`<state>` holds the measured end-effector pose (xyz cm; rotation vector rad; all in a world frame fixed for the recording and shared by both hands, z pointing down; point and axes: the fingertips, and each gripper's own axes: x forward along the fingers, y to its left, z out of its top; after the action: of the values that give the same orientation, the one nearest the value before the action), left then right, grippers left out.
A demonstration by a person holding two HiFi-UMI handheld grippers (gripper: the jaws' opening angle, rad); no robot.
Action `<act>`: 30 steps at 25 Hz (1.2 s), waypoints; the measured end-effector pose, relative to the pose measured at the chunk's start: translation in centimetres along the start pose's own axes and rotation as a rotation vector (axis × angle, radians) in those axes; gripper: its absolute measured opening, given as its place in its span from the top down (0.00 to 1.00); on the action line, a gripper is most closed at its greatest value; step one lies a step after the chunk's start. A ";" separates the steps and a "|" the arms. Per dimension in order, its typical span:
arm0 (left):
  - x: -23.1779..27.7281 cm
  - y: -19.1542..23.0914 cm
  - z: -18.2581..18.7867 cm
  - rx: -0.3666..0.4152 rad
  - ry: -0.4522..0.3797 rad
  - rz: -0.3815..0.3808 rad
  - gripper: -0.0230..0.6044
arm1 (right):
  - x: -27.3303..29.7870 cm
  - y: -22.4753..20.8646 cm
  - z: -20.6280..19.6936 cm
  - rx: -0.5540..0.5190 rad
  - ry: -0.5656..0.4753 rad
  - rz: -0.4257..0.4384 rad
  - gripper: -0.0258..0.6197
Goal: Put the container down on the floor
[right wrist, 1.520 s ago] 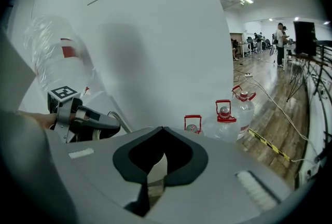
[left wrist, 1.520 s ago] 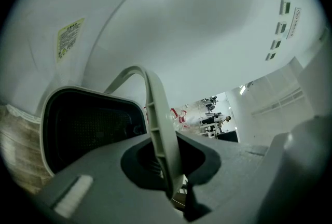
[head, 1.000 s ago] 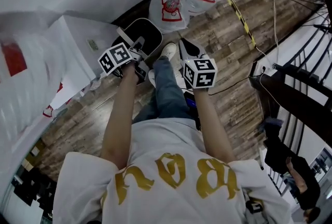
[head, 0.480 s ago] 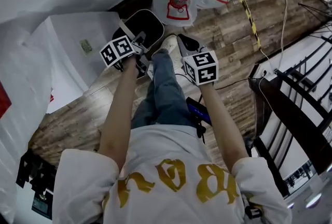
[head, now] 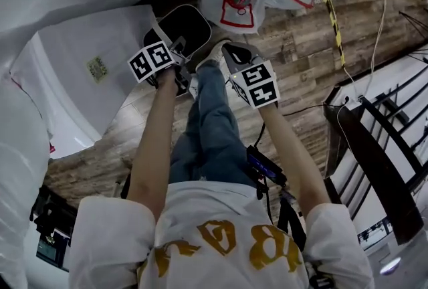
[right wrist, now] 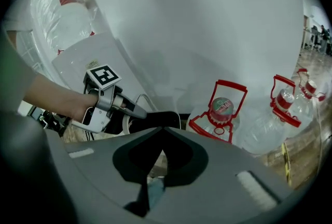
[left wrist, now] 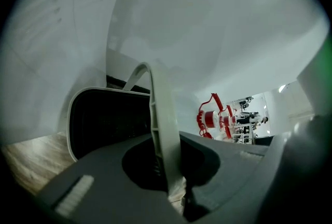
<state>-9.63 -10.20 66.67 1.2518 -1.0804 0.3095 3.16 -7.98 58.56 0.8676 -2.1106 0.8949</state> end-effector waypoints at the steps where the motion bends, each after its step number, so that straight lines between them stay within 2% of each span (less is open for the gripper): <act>1: 0.4 0.5 0.1 -0.003 -0.003 0.006 0.94 | 0.5 0.0 -0.4 0.002 0.007 0.007 0.92; 8: 3.4 4.1 0.2 0.008 0.004 0.051 0.94 | 4.1 -0.4 -3.3 -0.011 0.055 0.048 0.92; 16: 6.9 7.0 -0.1 0.027 0.020 0.104 0.94 | 7.3 -1.1 -4.9 -0.017 0.082 0.071 0.92; 30: 13.2 11.9 0.3 0.075 0.026 0.155 0.94 | 12.5 -1.4 -8.6 -0.012 0.113 0.101 0.92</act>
<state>-11.65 -10.90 84.30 1.2290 -1.1546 0.4871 0.10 -5.83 73.35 0.6929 -2.0745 0.9593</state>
